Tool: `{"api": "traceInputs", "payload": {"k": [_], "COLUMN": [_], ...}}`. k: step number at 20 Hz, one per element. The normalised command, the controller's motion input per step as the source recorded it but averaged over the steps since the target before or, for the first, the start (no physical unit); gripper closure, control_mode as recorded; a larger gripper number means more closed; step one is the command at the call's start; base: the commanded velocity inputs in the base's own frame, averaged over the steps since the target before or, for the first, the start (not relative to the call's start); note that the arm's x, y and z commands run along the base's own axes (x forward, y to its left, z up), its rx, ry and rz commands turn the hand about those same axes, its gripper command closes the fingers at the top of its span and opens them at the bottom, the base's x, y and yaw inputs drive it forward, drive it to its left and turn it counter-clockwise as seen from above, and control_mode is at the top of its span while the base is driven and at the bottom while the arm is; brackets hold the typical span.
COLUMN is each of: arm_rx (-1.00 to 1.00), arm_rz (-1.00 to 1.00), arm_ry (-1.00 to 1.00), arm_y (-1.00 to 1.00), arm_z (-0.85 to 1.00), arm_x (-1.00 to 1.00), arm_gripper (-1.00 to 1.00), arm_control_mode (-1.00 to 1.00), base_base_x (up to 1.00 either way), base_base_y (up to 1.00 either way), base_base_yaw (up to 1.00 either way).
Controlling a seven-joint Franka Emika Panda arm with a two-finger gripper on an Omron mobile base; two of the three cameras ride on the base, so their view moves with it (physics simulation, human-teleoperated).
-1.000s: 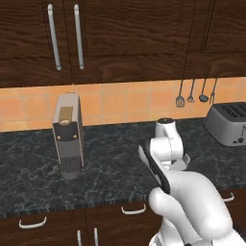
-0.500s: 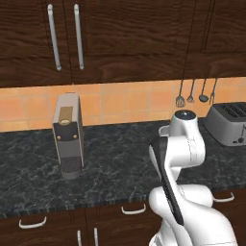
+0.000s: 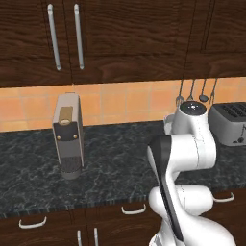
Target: Take the meat container that has the fish and place it on the second highest rack of the freezer. Then take the vegetable container that has the tomato and broccoli and place it on the highest rack of the freezer.
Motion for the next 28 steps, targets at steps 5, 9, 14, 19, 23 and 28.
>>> {"api": "traceInputs", "payload": {"k": [5, 9, 14, 19, 23, 28], "arm_rx": [0.0, 0.0, 0.0, 0.0, 0.0, 0.0], "arm_rz": [-0.01, 0.0, 0.0, 0.0, 0.0, 0.0], "arm_ry": [-0.02, 0.0, 0.0, 0.0, 0.0, 0.0], "arm_y": [0.08, 0.0, 0.0, 0.0, 0.0, 0.0], "arm_z": [0.04, -0.03, -0.03, 0.0, 0.0, 0.0], "arm_x": [-0.09, 0.0, -0.07, 0.0, 0.0, 0.0], "arm_gripper": [1.0, 1.0, 1.0, 1.0, 1.0, 1.0], "arm_control_mode": [-1.0, -1.0, 1.0, 1.0, 1.0, 1.0], "base_base_x": [0.0, 0.0, -0.62, -0.77, -0.37, -0.11], "base_base_y": [0.0, 0.0, 0.02, 0.02, 0.02, 0.0], "base_base_yaw": [0.0, 0.0, -0.26, -0.65, -0.95, -1.0]}}
